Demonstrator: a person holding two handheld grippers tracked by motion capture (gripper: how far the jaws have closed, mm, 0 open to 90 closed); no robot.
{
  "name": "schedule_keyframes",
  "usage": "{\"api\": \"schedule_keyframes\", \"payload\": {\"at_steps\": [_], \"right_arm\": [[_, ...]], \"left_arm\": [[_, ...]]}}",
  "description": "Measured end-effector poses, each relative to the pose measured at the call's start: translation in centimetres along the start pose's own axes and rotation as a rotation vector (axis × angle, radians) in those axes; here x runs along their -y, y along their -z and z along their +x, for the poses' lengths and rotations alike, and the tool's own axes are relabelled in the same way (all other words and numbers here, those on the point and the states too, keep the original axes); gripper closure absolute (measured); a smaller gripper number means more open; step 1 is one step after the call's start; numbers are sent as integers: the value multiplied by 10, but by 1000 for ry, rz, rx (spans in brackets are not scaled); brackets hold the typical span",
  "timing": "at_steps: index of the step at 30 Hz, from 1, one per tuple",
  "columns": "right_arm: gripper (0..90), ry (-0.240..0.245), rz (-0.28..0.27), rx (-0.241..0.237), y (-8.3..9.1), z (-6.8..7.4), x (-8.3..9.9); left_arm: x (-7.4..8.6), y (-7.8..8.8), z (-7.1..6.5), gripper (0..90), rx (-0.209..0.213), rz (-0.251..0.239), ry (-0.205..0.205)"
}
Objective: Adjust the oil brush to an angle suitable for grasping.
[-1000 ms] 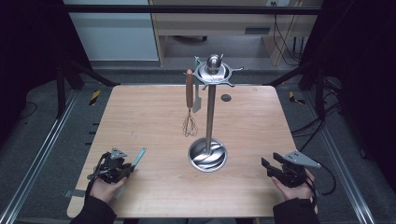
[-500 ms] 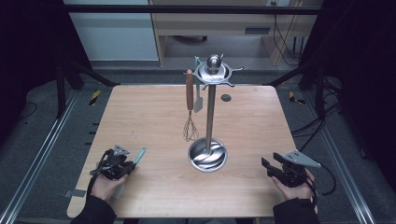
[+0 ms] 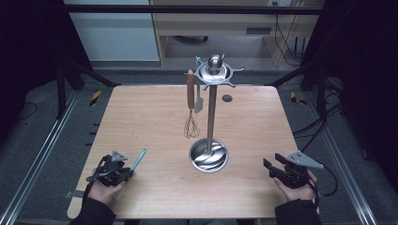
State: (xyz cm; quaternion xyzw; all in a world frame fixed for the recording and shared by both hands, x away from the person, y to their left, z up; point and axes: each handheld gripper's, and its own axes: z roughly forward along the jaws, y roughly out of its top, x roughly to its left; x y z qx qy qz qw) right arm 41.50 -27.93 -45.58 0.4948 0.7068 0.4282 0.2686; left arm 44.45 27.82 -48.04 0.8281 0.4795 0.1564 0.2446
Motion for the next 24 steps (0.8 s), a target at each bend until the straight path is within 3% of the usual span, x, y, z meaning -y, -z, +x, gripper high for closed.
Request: {"api": "schedule_keyframes", "payload": {"at_steps": [14,17,19,24], "right_arm": [[459,-5,5,-5,0,0,0],[459,-5,5,-7,0,0,0],[459,-6,6,-7,0,0,0],[459,-4,4,-6,0,0,0]], "left_arm": [[-3,0,1,820,5,20,54],[-1,0,4,822,20,5,75],[-1,1,4,823,9,-6,76],[-2,14,4,824,8,-68,76]]}}
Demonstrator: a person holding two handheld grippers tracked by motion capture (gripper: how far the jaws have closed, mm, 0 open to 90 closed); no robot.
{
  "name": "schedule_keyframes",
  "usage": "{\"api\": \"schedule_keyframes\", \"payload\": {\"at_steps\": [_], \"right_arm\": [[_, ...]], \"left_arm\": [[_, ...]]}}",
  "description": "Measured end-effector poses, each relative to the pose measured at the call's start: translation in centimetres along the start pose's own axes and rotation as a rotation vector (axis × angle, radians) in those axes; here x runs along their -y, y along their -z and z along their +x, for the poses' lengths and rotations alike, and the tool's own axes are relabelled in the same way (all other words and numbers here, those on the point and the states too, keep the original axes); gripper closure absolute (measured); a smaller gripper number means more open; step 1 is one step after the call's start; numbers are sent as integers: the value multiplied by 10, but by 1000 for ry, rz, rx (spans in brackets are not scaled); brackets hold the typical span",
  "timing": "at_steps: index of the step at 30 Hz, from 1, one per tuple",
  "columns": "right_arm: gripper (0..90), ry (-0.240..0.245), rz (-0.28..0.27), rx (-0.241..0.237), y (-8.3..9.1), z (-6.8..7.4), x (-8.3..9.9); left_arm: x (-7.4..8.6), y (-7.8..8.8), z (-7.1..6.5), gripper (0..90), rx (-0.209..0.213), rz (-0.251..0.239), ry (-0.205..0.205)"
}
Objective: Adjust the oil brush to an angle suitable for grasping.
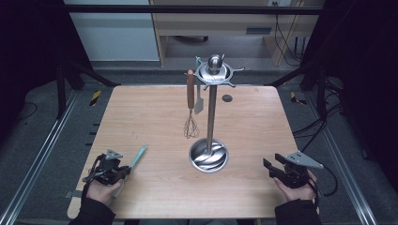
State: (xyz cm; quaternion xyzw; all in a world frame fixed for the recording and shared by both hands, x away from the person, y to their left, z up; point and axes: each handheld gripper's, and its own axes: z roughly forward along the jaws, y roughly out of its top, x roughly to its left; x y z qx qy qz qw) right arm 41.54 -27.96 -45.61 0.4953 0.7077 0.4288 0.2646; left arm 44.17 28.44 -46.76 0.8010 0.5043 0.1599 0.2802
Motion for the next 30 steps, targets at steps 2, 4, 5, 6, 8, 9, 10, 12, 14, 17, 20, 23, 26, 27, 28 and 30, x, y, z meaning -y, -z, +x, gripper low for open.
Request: {"api": "schedule_keyframes", "payload": {"at_steps": [2,4,5,6,8,9,10,12,14,17,20,23,26,27,28,30], "right_arm": [[459,-2,0,-1,0,0,0],[459,-1,-3,1,0,0,0],[459,-1,-4,1,0,0,0],[458,-2,-4,2,0,0,0],[458,3,-6,5,0,0,0],[458,3,-7,6,0,0,0],[457,-2,-5,4,1,0,0],[454,2,-10,11,1,0,0],[449,-1,-16,13,1,0,-1],[441,-4,-25,15,2,0,-1],[438,-4,-34,22,2,0,-1],[437,-4,-39,23,2,-1,-2],[435,-3,-47,25,3,0,-2],[432,-2,-51,26,3,0,-2],[427,2,-59,30,3,0,-2],[424,1,-67,33,4,0,-3]], "left_arm": [[0,4,-1,824,3,-20,-4],[0,8,-3,825,3,-39,-9],[-1,10,-4,825,6,-50,-9],[-2,12,-6,825,6,-67,-12],[-3,17,-7,825,8,-97,-8],[-4,20,-8,824,6,-117,-9],[-4,23,-8,824,4,-140,-5],[-5,29,-9,824,1,-179,3],[-6,34,-9,824,-1,-219,11],[-7,41,-8,824,-3,-268,24],[-8,49,-10,824,0,-317,24],[-11,57,-12,824,6,-369,27],[-13,62,-14,824,8,-404,27],[-14,64,-16,824,10,-414,26],[-14,65,-16,824,12,-422,26],[-15,67,-19,824,18,-435,23]]}}
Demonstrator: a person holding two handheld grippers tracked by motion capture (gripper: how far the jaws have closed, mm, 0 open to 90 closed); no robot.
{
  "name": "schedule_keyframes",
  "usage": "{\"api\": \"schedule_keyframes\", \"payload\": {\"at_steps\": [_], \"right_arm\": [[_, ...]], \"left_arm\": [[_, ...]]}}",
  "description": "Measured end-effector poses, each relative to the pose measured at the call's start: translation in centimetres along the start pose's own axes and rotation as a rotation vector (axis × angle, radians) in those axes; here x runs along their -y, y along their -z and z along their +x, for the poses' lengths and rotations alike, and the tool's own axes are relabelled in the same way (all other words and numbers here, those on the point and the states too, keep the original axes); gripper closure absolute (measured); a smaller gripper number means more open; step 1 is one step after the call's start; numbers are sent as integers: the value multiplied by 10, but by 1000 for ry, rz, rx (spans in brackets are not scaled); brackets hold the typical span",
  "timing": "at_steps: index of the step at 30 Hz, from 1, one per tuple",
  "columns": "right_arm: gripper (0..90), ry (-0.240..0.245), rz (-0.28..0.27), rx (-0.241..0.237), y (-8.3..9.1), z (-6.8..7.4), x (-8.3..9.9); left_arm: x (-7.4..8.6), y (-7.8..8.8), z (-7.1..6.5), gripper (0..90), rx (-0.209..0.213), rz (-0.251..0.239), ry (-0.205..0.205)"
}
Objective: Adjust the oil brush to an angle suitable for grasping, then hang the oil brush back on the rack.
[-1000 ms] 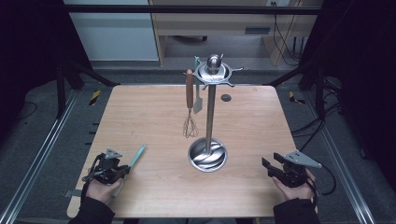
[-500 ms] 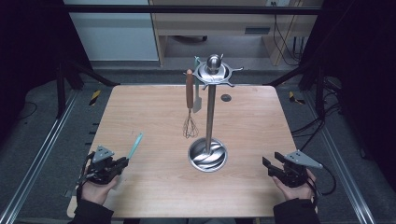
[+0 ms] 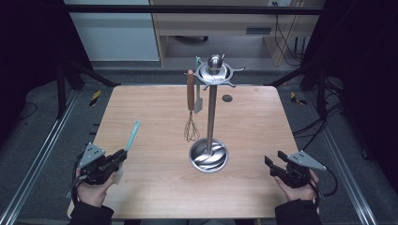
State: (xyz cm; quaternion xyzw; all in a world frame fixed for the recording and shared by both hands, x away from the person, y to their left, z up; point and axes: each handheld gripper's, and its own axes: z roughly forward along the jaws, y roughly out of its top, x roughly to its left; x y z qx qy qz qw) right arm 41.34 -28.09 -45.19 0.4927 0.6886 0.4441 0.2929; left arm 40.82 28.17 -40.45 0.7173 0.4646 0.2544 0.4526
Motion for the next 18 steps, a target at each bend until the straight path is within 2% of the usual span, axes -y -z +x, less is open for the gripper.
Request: {"api": "schedule_keyframes", "payload": {"at_steps": [9,18], "right_arm": [[416,1,-15,3,2,0,-1],[417,5,-17,2,1,1,-1]], "left_arm": [[-8,8,-12,824,21,-73,-21],[-19,17,-26,824,60,-135,-45]]}}
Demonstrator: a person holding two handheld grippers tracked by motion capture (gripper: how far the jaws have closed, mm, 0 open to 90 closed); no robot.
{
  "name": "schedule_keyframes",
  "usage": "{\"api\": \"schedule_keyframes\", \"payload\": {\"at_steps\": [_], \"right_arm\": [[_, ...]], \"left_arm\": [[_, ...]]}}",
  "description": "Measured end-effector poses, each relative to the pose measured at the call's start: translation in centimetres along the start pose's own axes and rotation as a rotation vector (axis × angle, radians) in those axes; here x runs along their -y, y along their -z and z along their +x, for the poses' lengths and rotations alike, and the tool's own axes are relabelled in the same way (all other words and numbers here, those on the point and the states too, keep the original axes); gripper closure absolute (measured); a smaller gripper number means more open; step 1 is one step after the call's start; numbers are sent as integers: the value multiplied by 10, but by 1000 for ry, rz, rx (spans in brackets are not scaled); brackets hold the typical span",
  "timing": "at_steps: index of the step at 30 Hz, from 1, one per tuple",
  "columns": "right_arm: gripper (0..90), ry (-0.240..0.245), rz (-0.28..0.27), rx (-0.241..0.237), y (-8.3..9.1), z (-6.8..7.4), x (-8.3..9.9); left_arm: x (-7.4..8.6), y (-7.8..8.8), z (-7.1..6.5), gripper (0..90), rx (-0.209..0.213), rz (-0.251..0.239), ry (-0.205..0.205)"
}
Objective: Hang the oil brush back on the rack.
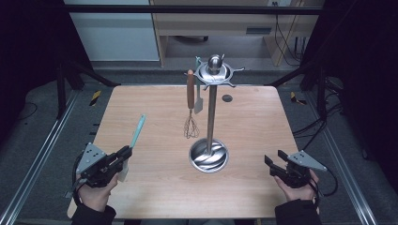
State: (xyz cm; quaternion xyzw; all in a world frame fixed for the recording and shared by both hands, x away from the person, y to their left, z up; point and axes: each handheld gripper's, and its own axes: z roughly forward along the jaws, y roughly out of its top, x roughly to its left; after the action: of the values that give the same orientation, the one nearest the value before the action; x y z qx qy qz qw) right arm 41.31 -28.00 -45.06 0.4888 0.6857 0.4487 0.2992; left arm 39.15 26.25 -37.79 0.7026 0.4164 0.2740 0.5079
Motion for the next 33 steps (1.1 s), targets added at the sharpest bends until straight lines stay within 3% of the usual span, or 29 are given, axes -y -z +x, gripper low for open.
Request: {"api": "schedule_keyframes", "payload": {"at_steps": [15,23,33], "right_arm": [[416,-4,-2,1,1,-1,1],[417,-7,1,0,0,-2,1],[417,0,6,4,-1,-2,2]], "left_arm": [[-39,13,-21,824,54,-139,-41],[-52,13,-26,824,73,-183,-36],[-62,11,-38,824,100,-214,-59]]}}
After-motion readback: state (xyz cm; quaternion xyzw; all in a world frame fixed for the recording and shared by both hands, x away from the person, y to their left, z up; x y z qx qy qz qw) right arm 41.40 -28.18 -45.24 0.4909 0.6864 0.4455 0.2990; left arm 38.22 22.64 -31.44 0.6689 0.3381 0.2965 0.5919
